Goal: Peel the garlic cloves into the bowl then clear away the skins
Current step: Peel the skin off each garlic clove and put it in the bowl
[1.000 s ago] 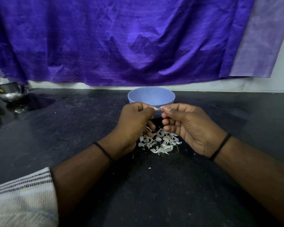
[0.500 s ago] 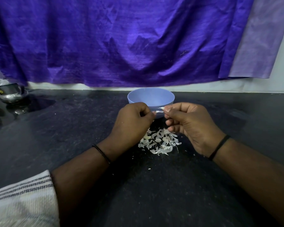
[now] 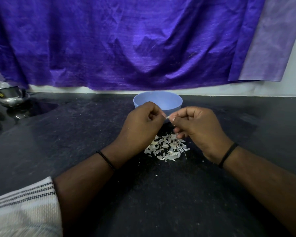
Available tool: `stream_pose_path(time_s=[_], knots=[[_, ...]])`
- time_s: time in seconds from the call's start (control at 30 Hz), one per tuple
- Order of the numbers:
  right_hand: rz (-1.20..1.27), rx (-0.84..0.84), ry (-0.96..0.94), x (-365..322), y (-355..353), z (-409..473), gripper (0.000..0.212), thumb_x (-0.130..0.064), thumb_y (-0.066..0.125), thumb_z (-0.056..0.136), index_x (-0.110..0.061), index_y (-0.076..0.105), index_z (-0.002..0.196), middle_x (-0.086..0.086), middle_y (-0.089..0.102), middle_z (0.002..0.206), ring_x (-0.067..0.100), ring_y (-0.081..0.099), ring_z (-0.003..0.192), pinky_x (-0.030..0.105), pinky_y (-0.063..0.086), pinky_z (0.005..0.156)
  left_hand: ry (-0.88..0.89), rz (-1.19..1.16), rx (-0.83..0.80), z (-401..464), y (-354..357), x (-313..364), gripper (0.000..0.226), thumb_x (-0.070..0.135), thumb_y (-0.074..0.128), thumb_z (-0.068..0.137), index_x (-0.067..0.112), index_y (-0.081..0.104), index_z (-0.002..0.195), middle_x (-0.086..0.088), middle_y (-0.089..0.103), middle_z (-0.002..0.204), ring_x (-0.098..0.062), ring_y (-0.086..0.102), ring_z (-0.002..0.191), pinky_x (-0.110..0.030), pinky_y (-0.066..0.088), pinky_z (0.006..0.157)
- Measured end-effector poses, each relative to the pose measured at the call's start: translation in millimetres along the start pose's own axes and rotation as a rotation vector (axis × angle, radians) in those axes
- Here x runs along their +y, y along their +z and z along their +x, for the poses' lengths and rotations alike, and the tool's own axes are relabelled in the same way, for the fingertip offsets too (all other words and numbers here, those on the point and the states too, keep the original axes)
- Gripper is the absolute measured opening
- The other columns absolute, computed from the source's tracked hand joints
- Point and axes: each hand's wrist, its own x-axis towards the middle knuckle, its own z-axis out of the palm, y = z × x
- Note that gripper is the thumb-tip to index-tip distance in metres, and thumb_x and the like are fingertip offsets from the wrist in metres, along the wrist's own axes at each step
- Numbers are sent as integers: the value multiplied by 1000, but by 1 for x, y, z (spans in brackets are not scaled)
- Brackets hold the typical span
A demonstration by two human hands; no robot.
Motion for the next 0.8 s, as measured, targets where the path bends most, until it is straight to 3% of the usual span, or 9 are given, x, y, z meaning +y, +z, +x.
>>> stream_pose_path(time_s=[0.13,0.3,0.67,0.8], knots=[[0,12,-12,-1,-2,1,4,-9,73,88,-5,74,89,15,72,77,21,63,62,29,56,55,2,-89,-4,1,2,-4,4,19,70,90,19,71,87,7,65,68,-1,55,56,-20,46,55],[-50,6,-25,-2,-1,0,5,-10,70,90,-8,74,88,11,71,75,19,64,60,29,56,54,115,37,23,2,1,-7,4,18,72,88,19,71,84,10,60,65,3,51,52,-10,39,51],[-190,15,-82,-3,5,-5,11,-13,67,92,-15,74,83,0,70,70,4,63,52,18,49,49,207,171,59,2,0,-4,7,12,72,86,16,76,81,12,63,63,3,56,55,-10,39,51],[-251,47,-122,-1,7,-4,12,-13,68,93,-16,73,82,2,71,70,10,66,57,26,57,54,287,263,62,4,0,-3,10,13,71,86,16,76,78,10,65,63,-2,57,56,-15,41,51]])
